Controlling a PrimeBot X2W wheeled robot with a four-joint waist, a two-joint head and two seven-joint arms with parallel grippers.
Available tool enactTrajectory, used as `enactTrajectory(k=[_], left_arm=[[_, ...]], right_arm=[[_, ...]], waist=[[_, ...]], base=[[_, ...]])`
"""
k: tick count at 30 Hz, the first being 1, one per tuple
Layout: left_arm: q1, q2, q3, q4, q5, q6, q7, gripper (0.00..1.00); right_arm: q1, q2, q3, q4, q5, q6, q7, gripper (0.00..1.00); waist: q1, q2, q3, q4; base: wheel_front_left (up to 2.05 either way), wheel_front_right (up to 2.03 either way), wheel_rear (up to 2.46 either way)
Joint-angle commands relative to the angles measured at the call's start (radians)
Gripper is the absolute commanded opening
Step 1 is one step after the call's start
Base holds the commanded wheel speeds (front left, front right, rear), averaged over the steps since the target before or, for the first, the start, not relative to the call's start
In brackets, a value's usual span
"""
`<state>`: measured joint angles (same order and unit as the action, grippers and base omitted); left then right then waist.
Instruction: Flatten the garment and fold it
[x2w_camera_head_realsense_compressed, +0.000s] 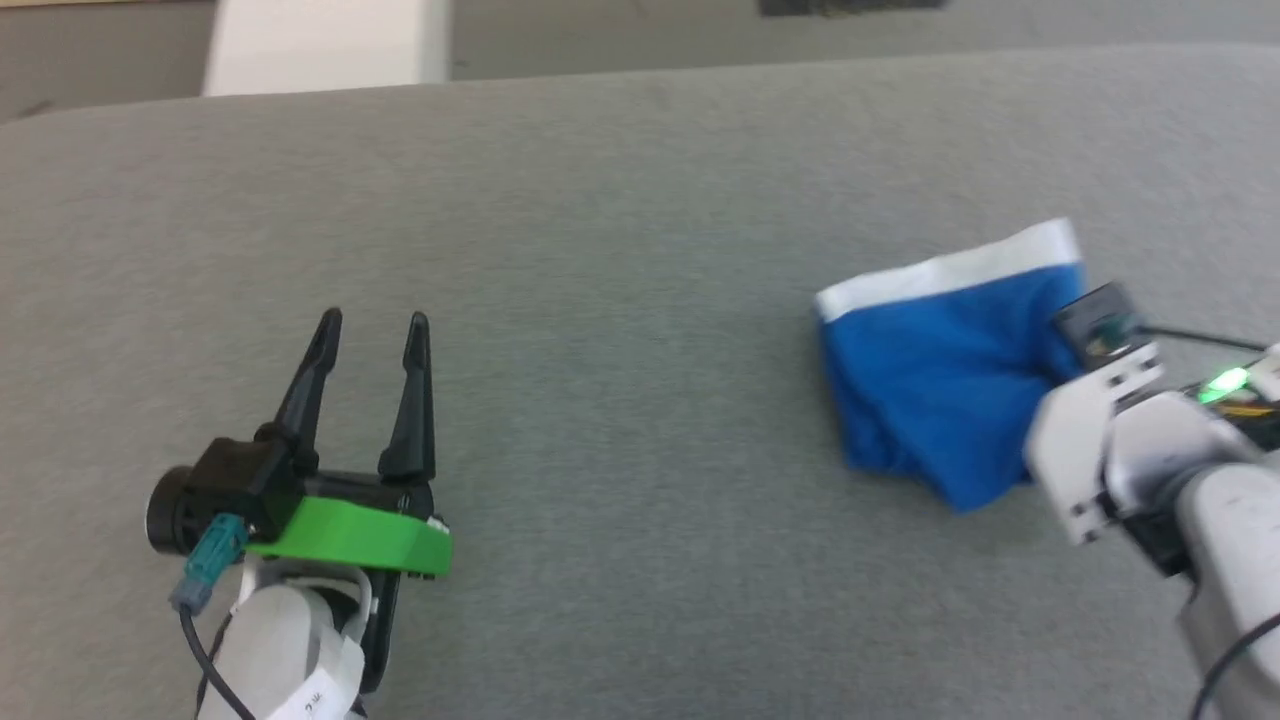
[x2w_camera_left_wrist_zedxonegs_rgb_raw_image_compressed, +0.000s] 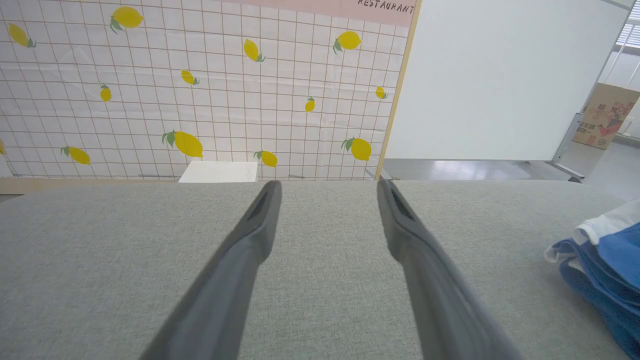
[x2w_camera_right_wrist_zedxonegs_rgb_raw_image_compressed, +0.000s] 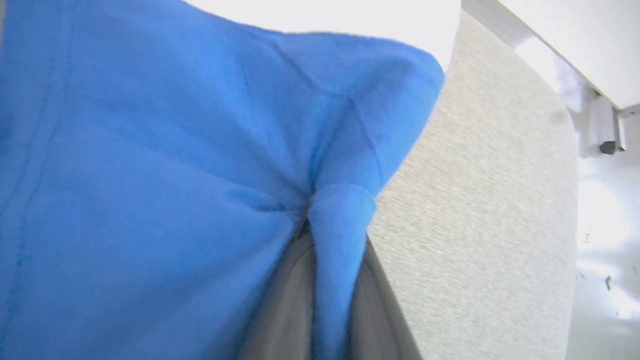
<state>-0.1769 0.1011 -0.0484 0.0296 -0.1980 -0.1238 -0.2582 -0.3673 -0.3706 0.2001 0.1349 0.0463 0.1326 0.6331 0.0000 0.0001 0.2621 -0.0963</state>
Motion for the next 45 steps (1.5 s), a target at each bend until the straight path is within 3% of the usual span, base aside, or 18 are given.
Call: enactTrajectory(k=[1,8,14,24,35,36,37,45], left_arm=[[-0.023,0.013,-0.004,-0.007,0.018,-0.007,-0.004,1.0],[-0.052,0.067,-0.012,-0.024,0.035,-0.007,-0.004,1.0],[-0.091,0.115,-0.043,-0.033,0.043,-0.007,-0.004,1.0],[-0.139,0.17,-0.078,-0.054,0.049,-0.007,0.007,1.0],[-0.16,0.17,-0.099,-0.045,0.043,-0.003,0.008,1.0],[-0.16,0.167,-0.1,-0.041,0.041,-0.002,0.006,1.0],[-0.158,0.164,-0.1,-0.035,0.038,0.0,0.005,1.0],[-0.131,0.115,-0.098,0.011,0.015,0.009,-0.003,1.0]], right_arm=[[-0.019,-0.015,-0.017,0.021,-0.018,-0.002,-0.02,0.0],[-0.089,-0.061,-0.041,0.143,-0.084,-0.002,-0.122,0.0],[-0.164,-0.062,-0.121,0.278,-0.135,-0.002,-0.196,0.0],[-0.282,-0.067,-0.271,0.423,-0.283,-0.002,-0.328,0.0],[-0.364,-0.048,-0.407,0.537,-0.4,-0.002,-0.392,0.02],[-0.365,-0.046,-0.42,0.544,-0.406,-0.002,-0.398,0.81],[-0.364,-0.044,-0.433,0.548,-0.412,-0.002,-0.404,1.0],[-0.316,-0.032,-0.491,0.503,-0.398,-0.002,-0.506,1.0]], waist=[[0.0,-0.0001,0.062,-0.102],[0.0,-0.0001,0.135,-0.225],[0.0,-0.0001,0.193,-0.274],[0.0,-0.0001,0.279,-0.263],[0.0,-0.0001,0.302,-0.207],[0.0,-0.0001,0.297,-0.203],[0.0,-0.0001,0.288,-0.199],[0.0,-0.0001,0.171,-0.158]], base=[[0.0,0.0,0.0],[0.0,0.0,0.0],[0.0,0.0,0.0],[0.0,0.0,0.0],[0.0,0.0,0.0],[0.0,0.0,0.0],[0.0,0.0,0.0],[0.0,0.0,0.0]])
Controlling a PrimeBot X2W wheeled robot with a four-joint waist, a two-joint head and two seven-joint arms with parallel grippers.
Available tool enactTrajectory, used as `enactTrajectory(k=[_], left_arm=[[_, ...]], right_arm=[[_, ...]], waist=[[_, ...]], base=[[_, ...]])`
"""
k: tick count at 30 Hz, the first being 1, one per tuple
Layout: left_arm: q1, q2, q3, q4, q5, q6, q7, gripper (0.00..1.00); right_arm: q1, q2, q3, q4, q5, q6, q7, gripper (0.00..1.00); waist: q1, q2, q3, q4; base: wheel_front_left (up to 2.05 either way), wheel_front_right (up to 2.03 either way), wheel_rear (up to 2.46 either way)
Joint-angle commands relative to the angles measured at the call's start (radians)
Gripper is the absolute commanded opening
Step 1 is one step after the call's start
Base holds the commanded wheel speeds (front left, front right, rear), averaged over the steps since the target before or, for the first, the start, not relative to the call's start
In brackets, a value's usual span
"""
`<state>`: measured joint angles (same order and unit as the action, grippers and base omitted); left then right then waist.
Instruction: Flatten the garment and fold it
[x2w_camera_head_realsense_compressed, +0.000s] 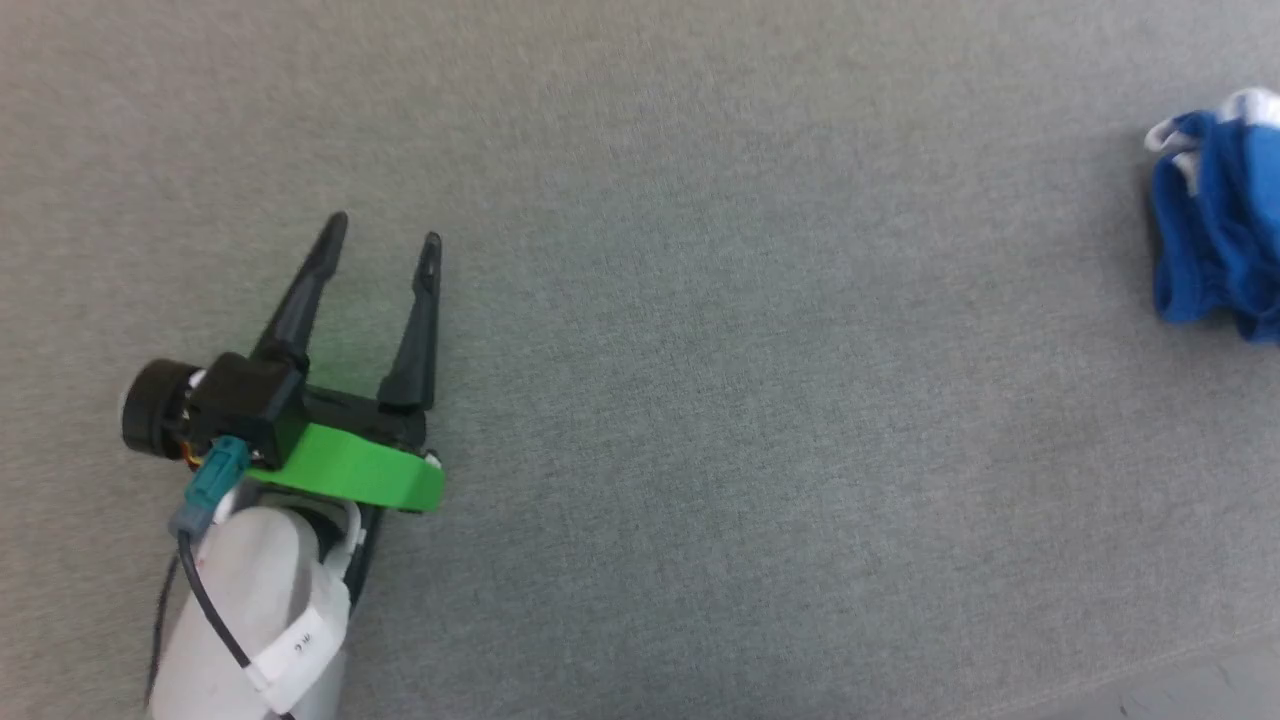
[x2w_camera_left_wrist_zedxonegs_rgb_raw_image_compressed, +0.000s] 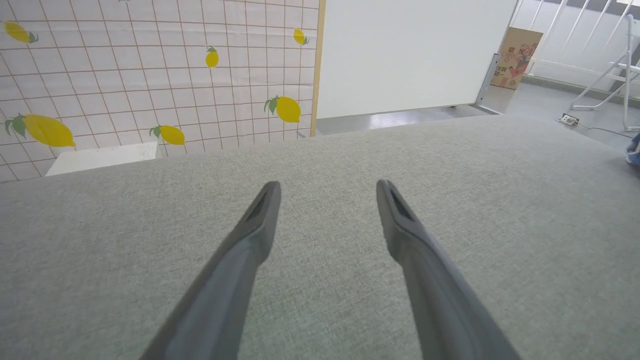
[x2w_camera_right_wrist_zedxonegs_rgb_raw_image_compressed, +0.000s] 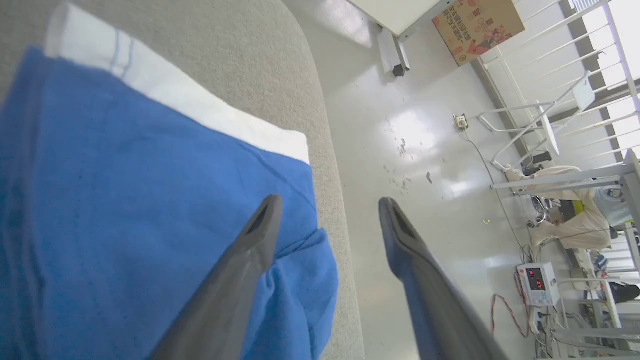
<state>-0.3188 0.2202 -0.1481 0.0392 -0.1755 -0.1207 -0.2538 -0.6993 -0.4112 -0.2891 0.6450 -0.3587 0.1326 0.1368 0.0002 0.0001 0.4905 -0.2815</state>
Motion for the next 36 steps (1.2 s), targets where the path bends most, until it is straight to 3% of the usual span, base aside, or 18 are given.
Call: enactTrajectory(k=[1,7,14,20,27,36], left_arm=[[0.016,-0.012,0.006,0.002,-0.011,0.007,-0.007,1.0],[0.071,-0.061,0.036,0.012,-0.037,0.005,-0.008,1.0],[0.128,-0.099,0.067,0.035,-0.046,-0.001,-0.008,1.0],[0.166,-0.124,0.082,0.059,-0.042,-0.004,-0.008,1.0],[0.216,-0.147,0.102,0.08,-0.038,-0.007,-0.008,1.0],[0.261,-0.163,0.102,0.087,-0.032,-0.008,-0.008,1.0]], right_arm=[[0.025,0.014,-0.004,-0.02,0.021,-0.002,-0.027,1.0],[0.128,0.07,0.026,-0.147,0.154,-0.002,-0.129,1.0],[0.305,0.158,0.136,-0.385,0.34,-0.002,-0.205,1.0],[0.447,0.24,0.169,-0.542,0.422,-0.002,-0.243,1.0],[0.545,0.305,0.189,-0.602,0.463,-0.002,-0.292,1.0],[0.655,0.352,0.182,-0.618,0.432,-0.002,-0.33,1.0]], waist=[[-0.0002,-0.0001,-0.075,0.032],[-0.0002,-0.0001,-0.187,0.078],[-0.0002,-0.0001,-0.29,0.14],[-0.0002,-0.0001,-0.349,0.194],[-0.0002,-0.0001,-0.395,0.249],[-0.0002,-0.0001,-0.43,0.296]], base=[[0.0,0.0,0.0],[0.0,0.0,0.0],[0.0,0.0,0.0],[0.0,0.0,0.0],[0.0,0.0,0.0],[0.0,0.0,0.0]])
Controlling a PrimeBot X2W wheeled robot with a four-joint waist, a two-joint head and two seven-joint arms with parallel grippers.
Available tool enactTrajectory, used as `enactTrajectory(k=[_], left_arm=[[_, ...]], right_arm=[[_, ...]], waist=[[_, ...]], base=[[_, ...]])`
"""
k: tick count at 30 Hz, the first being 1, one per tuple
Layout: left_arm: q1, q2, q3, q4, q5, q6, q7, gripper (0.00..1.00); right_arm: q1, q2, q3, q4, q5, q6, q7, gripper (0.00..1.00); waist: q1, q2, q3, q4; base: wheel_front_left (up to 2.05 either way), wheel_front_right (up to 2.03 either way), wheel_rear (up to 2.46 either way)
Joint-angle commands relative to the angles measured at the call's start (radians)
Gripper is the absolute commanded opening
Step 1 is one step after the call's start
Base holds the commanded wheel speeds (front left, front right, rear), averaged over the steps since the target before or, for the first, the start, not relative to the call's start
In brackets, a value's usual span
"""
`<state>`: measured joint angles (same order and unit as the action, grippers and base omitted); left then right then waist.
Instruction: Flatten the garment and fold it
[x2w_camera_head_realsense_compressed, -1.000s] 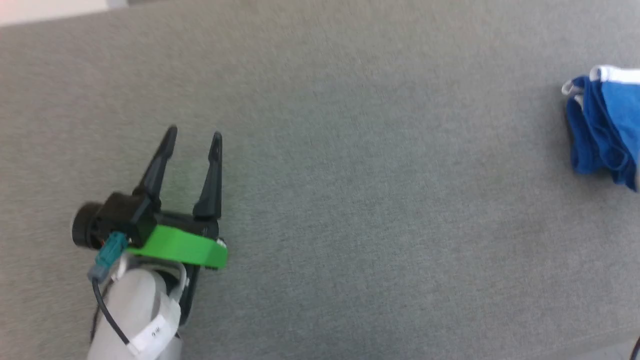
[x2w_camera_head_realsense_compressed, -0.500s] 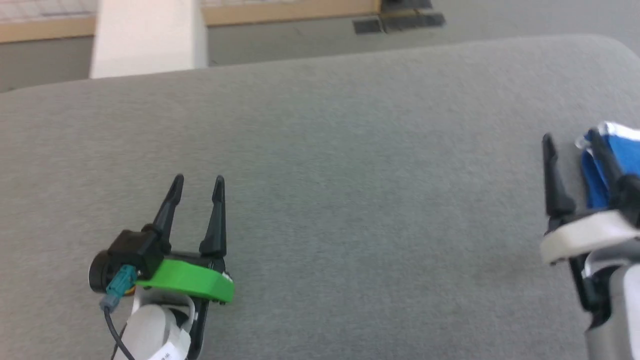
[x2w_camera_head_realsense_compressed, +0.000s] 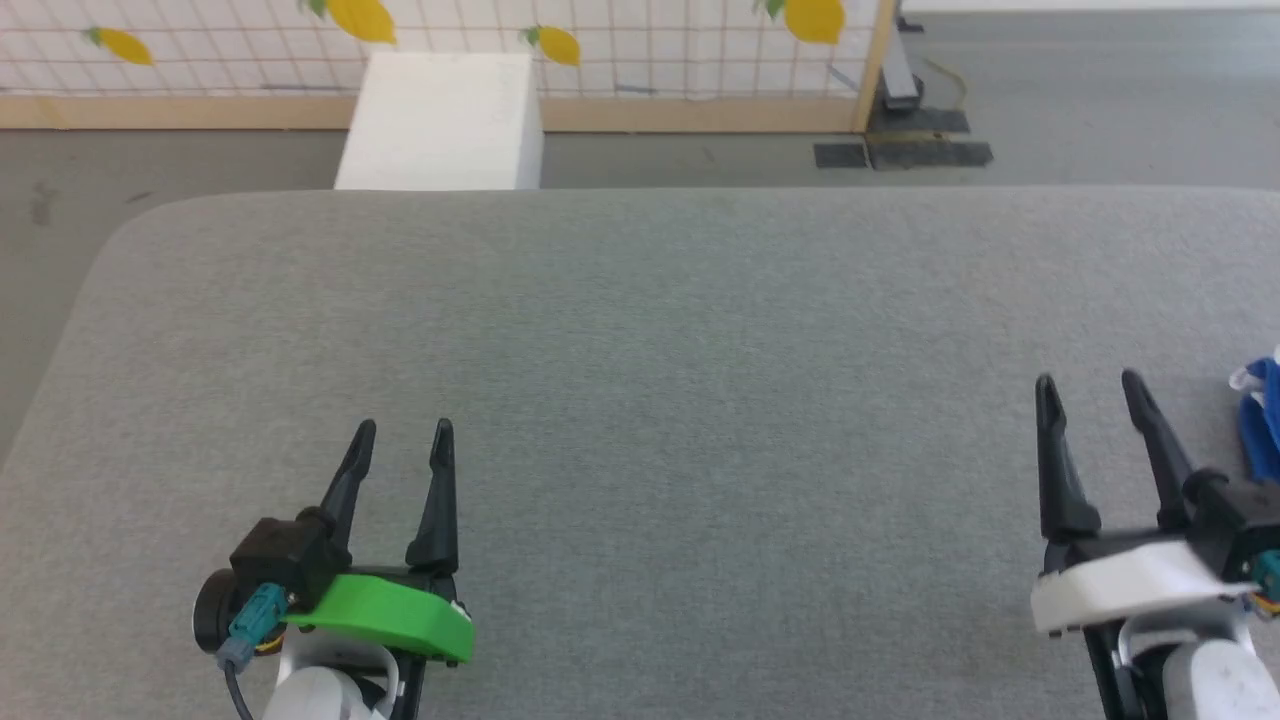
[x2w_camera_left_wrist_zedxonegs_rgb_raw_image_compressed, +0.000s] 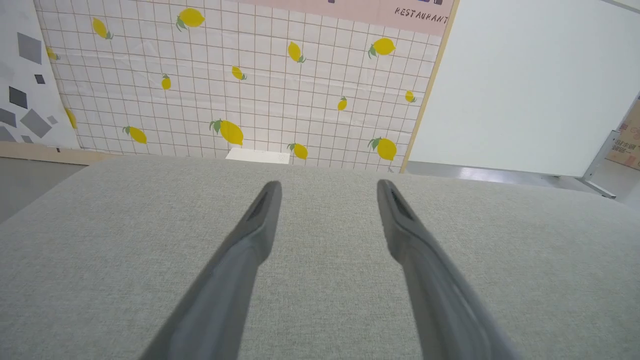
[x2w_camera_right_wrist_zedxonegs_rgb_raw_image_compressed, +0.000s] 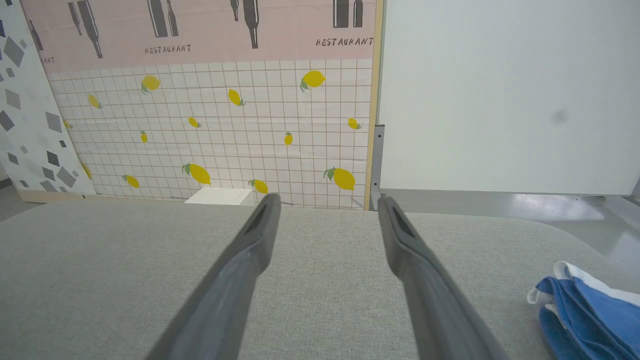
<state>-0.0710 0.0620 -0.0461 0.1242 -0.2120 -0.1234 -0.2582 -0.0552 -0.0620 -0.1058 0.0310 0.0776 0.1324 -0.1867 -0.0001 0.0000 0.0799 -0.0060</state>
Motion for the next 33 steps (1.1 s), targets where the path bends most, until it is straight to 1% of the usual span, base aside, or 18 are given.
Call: enactTrajectory(k=[1,5,10,23,24,33], left_arm=[[0.017,-0.006,-0.001,0.002,0.005,-0.006,-0.004,1.0],[0.031,-0.009,-0.003,-0.002,0.009,-0.006,-0.004,1.0],[0.049,-0.01,-0.006,-0.005,0.012,-0.007,-0.004,1.0],[0.075,-0.012,-0.012,-0.006,0.009,-0.007,-0.004,1.0],[0.06,-0.007,-0.012,-0.005,0.004,0.0,0.0,0.0],[0.06,-0.007,-0.011,-0.005,0.004,0.0,0.002,0.0]], right_arm=[[0.023,0.006,-0.003,-0.004,-0.008,-0.002,-0.01,1.0],[0.062,0.01,0.0,-0.012,-0.019,-0.002,-0.018,1.0],[0.097,0.011,0.006,-0.003,0.002,-0.002,-0.025,1.0],[0.122,0.012,-0.001,0.016,0.015,-0.002,-0.035,1.0],[0.111,0.009,-0.001,0.016,0.009,0.0,-0.031,0.0],[0.111,0.009,0.0,0.016,0.009,0.0,-0.029,0.0]], waist=[[0.0001,0.0,-0.022,0.023],[0.0001,0.0,-0.031,0.026],[0.0001,0.0,-0.043,0.026],[0.0001,0.0,-0.06,0.018],[0.0001,0.0,-0.06,0.017],[0.0001,0.0,-0.061,0.017]], base=[[0.0,0.0,0.0],[0.0,0.0,0.0],[0.0,0.0,0.0],[0.0,0.0,0.0],[0.0,0.0,0.0],[0.0,0.0,0.0]])
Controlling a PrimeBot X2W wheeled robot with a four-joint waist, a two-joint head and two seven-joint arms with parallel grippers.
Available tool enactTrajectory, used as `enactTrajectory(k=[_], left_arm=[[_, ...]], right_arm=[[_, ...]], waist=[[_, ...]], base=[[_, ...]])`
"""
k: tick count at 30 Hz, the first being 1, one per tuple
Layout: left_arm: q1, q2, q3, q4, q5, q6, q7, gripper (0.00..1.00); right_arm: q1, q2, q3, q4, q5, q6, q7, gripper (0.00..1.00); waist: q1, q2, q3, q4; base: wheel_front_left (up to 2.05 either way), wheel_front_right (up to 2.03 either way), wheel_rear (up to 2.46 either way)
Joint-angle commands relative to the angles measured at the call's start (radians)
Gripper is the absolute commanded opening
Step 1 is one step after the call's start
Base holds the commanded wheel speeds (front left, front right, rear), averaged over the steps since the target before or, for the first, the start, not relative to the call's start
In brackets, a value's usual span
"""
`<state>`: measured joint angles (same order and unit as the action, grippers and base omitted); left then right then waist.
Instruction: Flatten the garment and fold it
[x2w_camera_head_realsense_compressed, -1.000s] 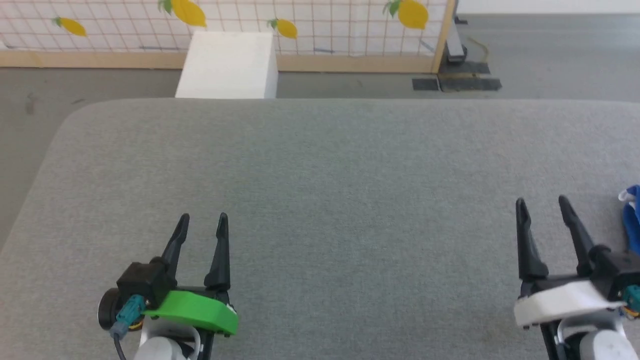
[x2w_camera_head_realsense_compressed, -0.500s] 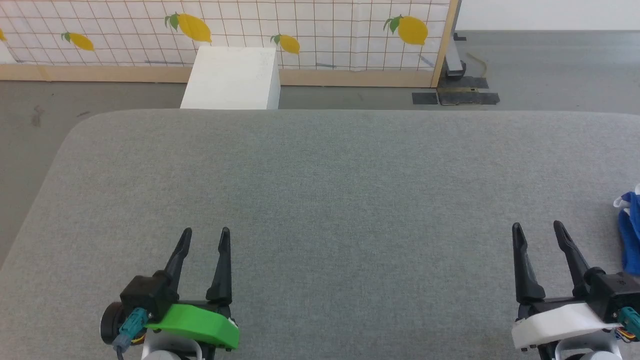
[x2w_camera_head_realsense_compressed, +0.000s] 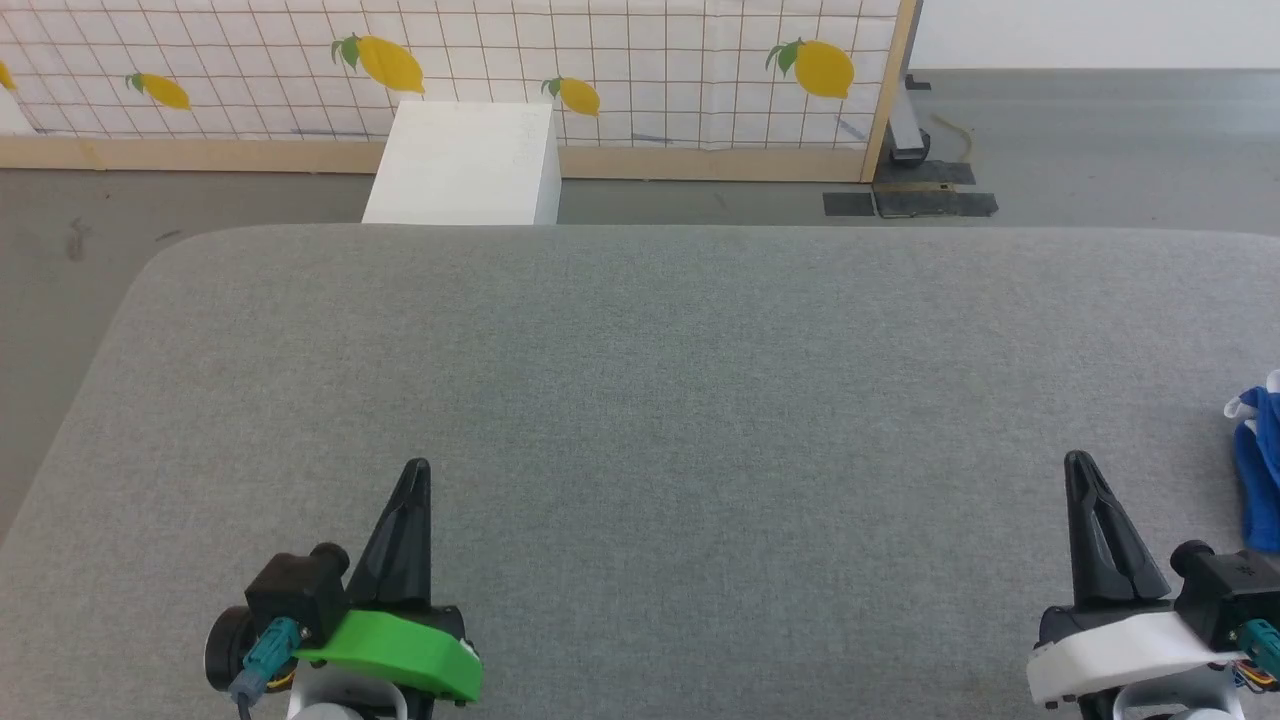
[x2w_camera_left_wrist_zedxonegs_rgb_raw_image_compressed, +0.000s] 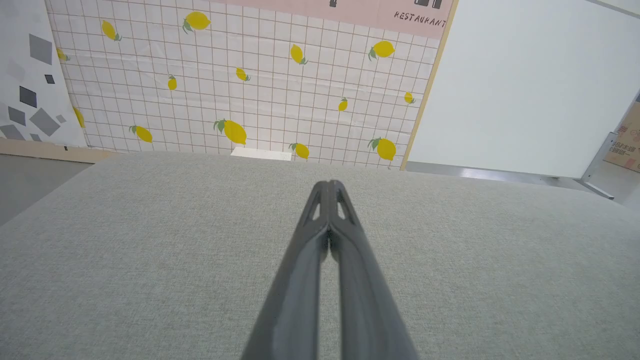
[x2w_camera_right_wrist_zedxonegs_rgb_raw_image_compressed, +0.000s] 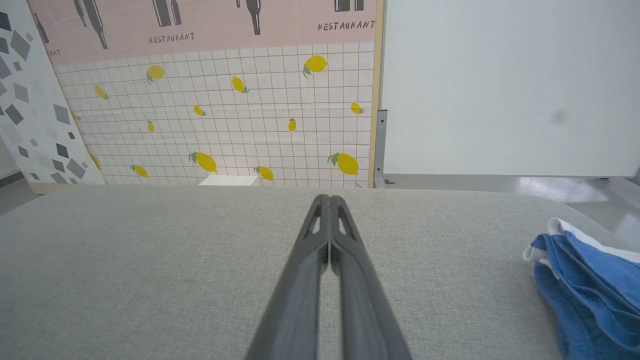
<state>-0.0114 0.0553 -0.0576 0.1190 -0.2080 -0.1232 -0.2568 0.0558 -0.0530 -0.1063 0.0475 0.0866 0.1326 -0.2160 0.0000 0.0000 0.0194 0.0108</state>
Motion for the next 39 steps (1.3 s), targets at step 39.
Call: enactTrajectory(k=[39], left_arm=[[0.003,-0.001,0.017,-0.034,0.059,0.035,0.073,0.0]], right_arm=[[-0.016,0.001,0.031,-0.014,-0.025,-0.001,0.062,0.0]], waist=[[0.0,0.0,-0.006,-0.003]], base=[[0.0,0.0,0.0]])
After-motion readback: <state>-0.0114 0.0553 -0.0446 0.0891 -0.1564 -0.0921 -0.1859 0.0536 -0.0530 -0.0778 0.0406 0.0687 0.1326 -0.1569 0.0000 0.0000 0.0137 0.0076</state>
